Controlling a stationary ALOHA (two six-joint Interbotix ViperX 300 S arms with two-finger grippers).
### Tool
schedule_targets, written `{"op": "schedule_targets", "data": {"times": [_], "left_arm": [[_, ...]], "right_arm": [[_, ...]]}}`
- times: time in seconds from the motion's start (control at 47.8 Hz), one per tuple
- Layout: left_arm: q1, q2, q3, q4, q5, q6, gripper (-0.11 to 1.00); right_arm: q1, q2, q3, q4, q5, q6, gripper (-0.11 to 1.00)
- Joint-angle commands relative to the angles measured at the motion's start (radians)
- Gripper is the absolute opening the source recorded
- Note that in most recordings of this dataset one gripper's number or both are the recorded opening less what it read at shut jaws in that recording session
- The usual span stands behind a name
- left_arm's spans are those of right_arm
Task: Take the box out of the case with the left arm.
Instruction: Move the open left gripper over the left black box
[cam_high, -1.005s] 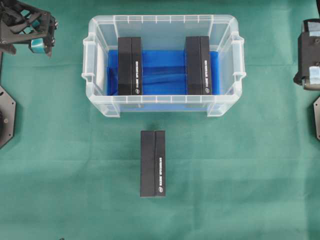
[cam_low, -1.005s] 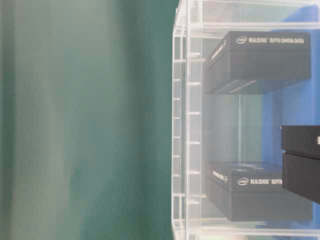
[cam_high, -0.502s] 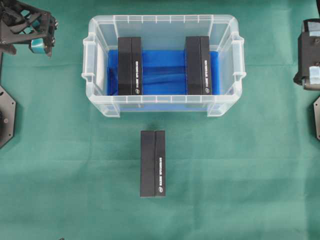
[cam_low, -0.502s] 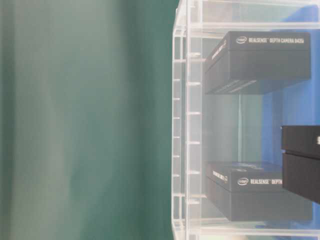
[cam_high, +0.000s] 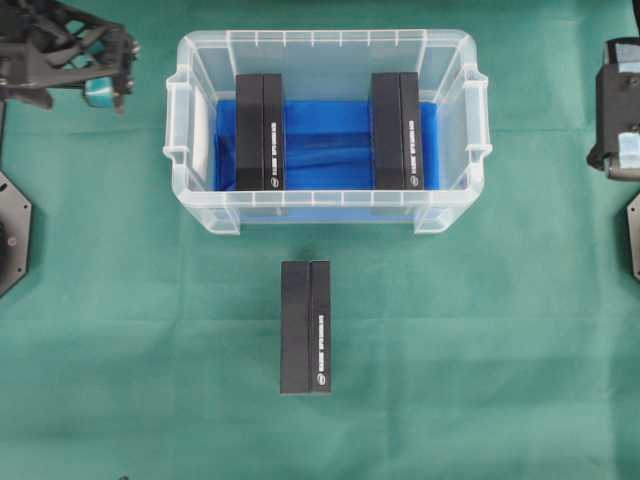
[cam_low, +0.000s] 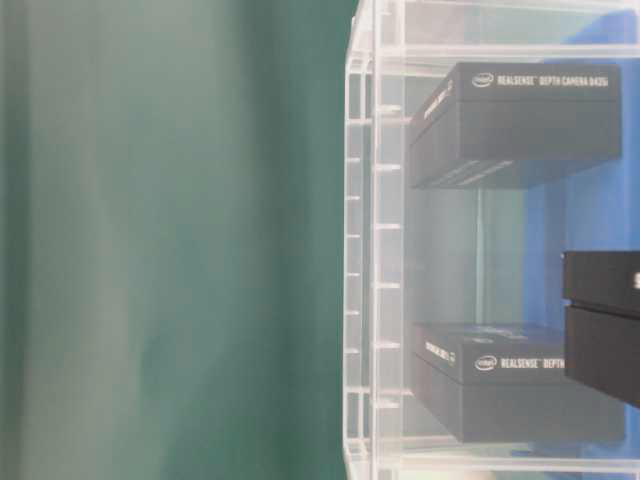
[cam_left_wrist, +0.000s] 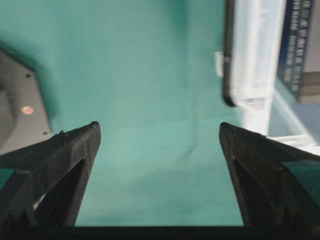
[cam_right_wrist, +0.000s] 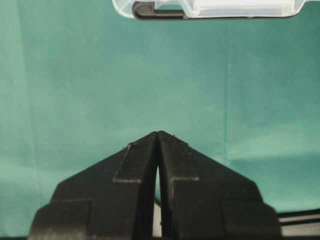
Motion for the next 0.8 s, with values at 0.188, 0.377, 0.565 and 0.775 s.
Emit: {"op": "schedule_targets", "data": {"times": [0.188, 0.377, 0.565, 0.775], "left_arm": [[-0.057, 0.126, -0.138, 0.0, -0.028, -0.028, 0.93], [-0.077, 0.241, -0.261, 0.0, -0.028, -0.029, 0.93], [-0.104, 0.351, -0.382, 0.0, -0.029, -0.037, 0.93], [-0.121, 0.44, -0.474, 0.0, -0.029, -0.055, 0.93]], "right_arm": [[0.0, 0.0, -0.009, -0.002, -0.002, 0.0, 0.03], [0.0, 0.0, -0.009, -0.002, -0.002, 0.0, 0.03], [0.0, 0.0, -0.009, -0.002, -0.003, -0.003, 0.03], [0.0, 0.0, -0.008, -0.002, -0.002, -0.003, 0.03]]}}
